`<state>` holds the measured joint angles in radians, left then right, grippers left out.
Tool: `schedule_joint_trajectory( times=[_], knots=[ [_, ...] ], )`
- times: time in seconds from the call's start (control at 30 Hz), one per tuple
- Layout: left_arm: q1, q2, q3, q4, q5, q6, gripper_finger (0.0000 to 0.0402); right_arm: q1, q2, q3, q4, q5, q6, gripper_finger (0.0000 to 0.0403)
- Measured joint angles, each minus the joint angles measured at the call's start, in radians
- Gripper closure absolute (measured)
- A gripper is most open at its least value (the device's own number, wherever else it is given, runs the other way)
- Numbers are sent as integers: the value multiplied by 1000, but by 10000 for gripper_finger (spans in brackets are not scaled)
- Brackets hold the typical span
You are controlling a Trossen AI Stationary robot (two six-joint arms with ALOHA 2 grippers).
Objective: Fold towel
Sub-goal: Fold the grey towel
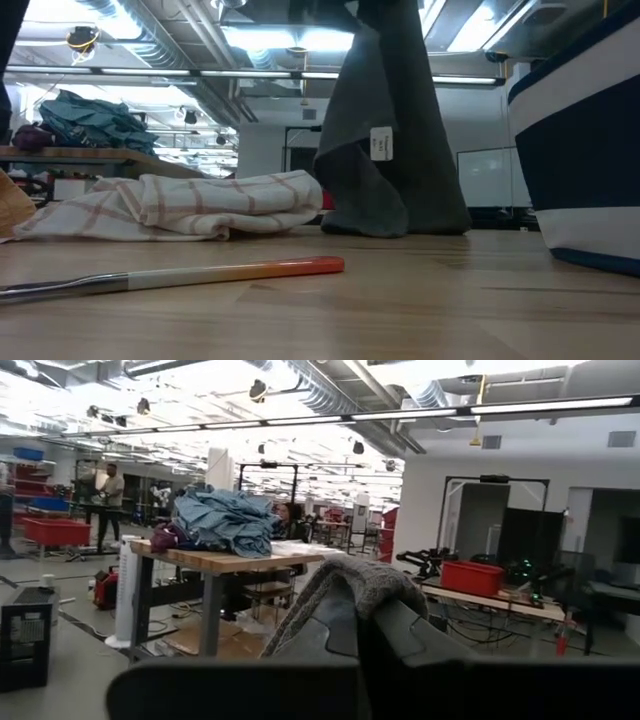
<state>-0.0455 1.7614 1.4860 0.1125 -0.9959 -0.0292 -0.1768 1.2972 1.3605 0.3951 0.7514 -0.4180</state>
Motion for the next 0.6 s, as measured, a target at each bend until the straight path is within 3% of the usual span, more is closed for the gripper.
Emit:
schedule_joint_trajectory(
  times=[0.6],
  knots=[
    [16, 40, 0, 9, 83, -278, 235, 0, 0, 0, -1, -24, 27, 402]
  ],
)
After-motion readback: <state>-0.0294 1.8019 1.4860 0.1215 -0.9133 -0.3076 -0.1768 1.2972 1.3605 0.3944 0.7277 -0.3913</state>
